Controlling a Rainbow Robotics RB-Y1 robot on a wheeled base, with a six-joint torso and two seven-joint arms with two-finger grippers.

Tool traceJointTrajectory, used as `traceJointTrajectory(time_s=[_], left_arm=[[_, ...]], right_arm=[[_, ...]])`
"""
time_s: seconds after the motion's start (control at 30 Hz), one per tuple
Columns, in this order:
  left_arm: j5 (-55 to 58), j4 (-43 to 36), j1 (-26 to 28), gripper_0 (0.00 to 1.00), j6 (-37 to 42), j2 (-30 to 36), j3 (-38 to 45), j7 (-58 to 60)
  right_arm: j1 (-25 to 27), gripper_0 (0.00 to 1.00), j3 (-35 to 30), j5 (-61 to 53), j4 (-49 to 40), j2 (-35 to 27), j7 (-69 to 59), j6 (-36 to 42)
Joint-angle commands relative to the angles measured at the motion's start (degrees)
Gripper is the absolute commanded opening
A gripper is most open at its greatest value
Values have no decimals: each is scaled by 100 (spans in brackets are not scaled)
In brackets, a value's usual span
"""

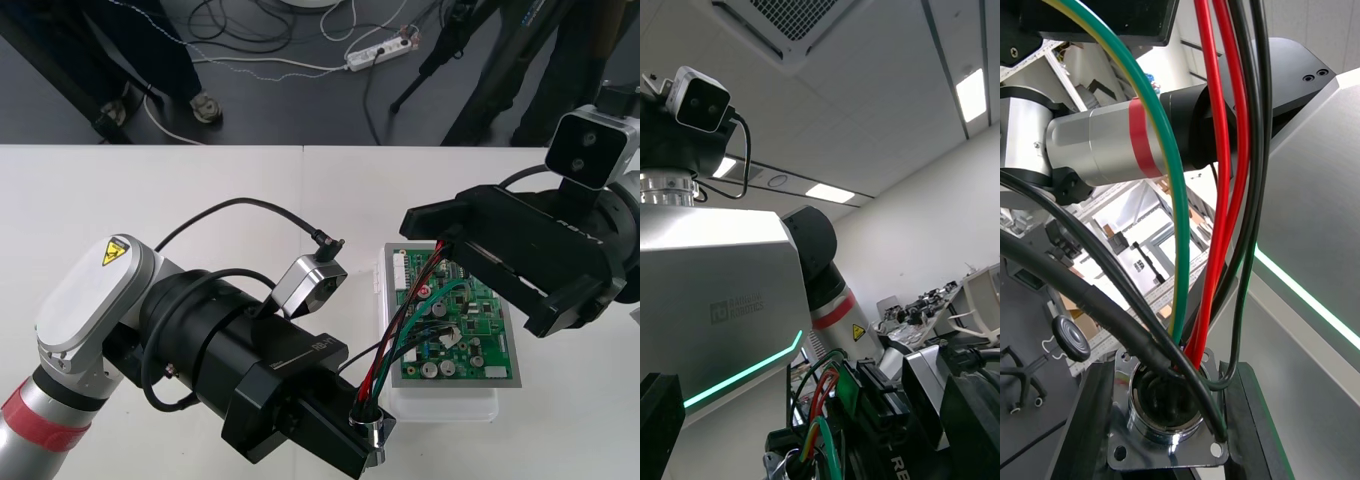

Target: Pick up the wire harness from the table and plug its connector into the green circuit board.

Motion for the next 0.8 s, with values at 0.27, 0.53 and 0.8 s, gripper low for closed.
traceJointTrajectory(time_s=[0.27,0.53,0.8], left_arm=[[109,-195,-191,0,-190,-164,-109,385],[109,-195,-191,0,-190,-164,-109,385],[127,-195,-182,0,-190,-164,-109,385]], right_arm=[[-196,98,88,-360,-162,74,-283,4],[-196,27,88,-360,-109,74,-309,4],[-196,0,88,-334,-109,74,-318,4]])
